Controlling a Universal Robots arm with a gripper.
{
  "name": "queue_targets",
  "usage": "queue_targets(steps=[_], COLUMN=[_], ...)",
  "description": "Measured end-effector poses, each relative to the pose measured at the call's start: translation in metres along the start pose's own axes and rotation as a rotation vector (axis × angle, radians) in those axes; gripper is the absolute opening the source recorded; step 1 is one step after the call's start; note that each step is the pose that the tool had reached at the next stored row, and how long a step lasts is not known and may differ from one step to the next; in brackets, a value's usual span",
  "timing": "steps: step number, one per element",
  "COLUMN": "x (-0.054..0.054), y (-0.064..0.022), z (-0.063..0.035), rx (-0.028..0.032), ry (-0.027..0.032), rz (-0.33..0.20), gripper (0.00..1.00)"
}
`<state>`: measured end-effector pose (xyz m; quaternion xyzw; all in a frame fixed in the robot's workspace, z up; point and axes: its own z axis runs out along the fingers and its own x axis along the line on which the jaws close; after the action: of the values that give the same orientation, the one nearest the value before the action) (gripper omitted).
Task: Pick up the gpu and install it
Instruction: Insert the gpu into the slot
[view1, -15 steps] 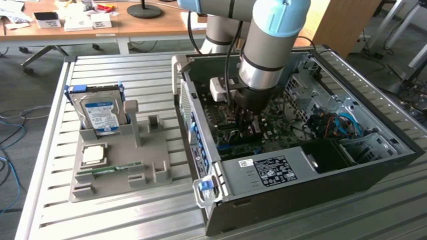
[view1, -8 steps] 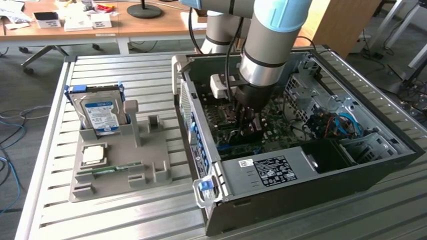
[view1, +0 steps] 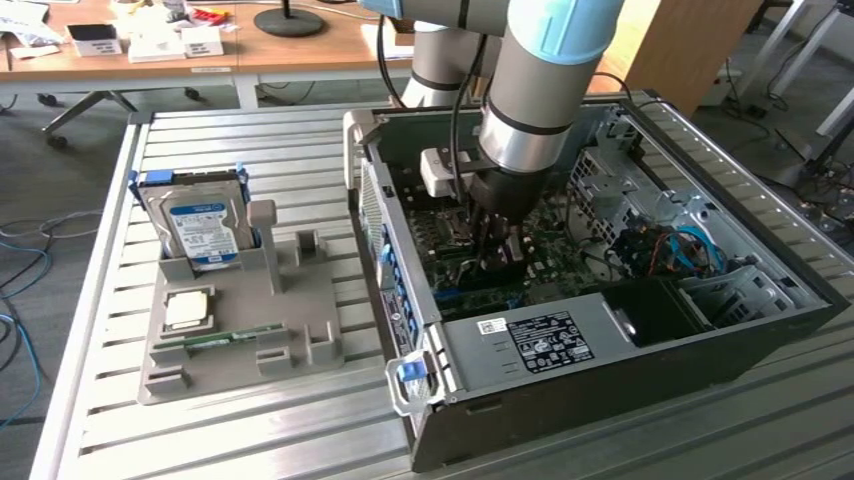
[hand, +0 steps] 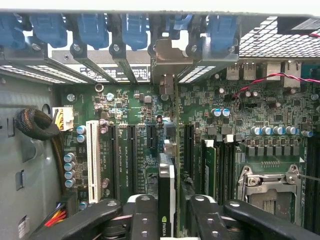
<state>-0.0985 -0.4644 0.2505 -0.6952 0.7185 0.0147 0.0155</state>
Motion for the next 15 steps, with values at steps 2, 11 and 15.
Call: queue_targets(steps=[2,11,15], x=[0.0000,-0.0001,-0.0004], y=[0.0000,0.0000,0.0000], z=[0.0000,0.0001,0.0000], rx=[0.0000,0.0000,0.0002], ry=[-0.0004,-0.0006,0.0027], rz=[0.000,0.000,0.000], gripper=[0.26,0.26,0.26])
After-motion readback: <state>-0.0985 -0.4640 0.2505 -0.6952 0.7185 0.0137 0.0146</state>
